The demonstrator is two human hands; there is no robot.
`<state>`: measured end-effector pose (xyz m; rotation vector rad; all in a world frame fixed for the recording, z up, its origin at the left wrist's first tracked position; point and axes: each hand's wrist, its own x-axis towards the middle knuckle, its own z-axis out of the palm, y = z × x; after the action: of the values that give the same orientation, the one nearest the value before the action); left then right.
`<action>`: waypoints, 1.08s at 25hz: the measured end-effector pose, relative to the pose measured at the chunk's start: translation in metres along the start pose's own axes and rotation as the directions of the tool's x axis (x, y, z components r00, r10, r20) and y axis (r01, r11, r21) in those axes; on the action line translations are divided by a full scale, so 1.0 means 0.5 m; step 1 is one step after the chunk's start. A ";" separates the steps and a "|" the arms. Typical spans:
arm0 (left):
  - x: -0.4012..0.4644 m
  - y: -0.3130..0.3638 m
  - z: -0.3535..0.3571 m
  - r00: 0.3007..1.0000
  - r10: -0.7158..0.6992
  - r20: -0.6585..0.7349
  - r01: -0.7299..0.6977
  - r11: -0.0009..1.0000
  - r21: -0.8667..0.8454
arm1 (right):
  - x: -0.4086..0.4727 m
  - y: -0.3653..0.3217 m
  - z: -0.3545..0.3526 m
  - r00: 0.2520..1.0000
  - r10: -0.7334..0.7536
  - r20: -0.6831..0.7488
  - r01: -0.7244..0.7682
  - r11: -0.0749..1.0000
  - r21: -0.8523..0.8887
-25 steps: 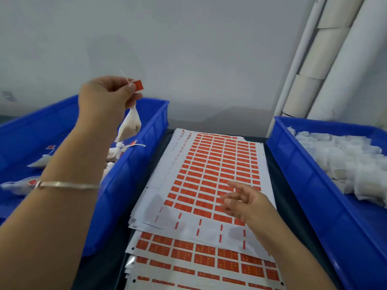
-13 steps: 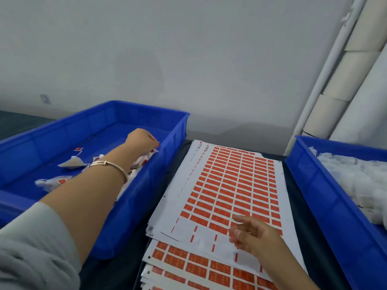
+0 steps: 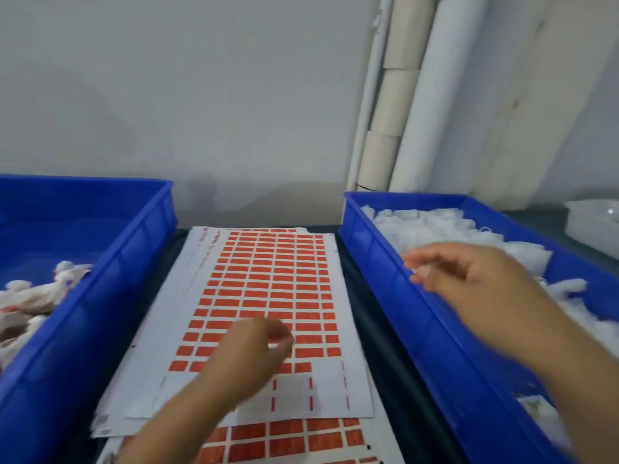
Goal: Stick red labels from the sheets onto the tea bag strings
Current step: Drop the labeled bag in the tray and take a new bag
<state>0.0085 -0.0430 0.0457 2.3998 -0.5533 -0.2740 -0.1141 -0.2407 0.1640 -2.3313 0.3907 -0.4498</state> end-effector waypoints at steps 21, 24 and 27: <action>0.019 -0.047 0.166 0.965 0.048 0.258 -0.166 0.873 0.459 | 0.417 0.202 0.019 0.930 0.044 -0.364 -0.037 0.999 0.025; 0.001 -0.016 0.134 0.995 0.013 0.096 -0.030 0.985 0.172 | 0.366 0.101 -0.014 0.926 -0.114 -0.361 0.131 0.991 0.022; -0.004 0.021 0.054 0.979 -0.048 -0.197 0.016 0.987 -0.162 | 0.281 0.022 0.012 0.959 -0.181 -0.216 0.199 0.978 0.064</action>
<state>-0.0053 -0.0645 0.0319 2.2497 -0.3847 -0.0842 0.0122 -0.3009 0.1812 -2.2540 0.2408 -0.7950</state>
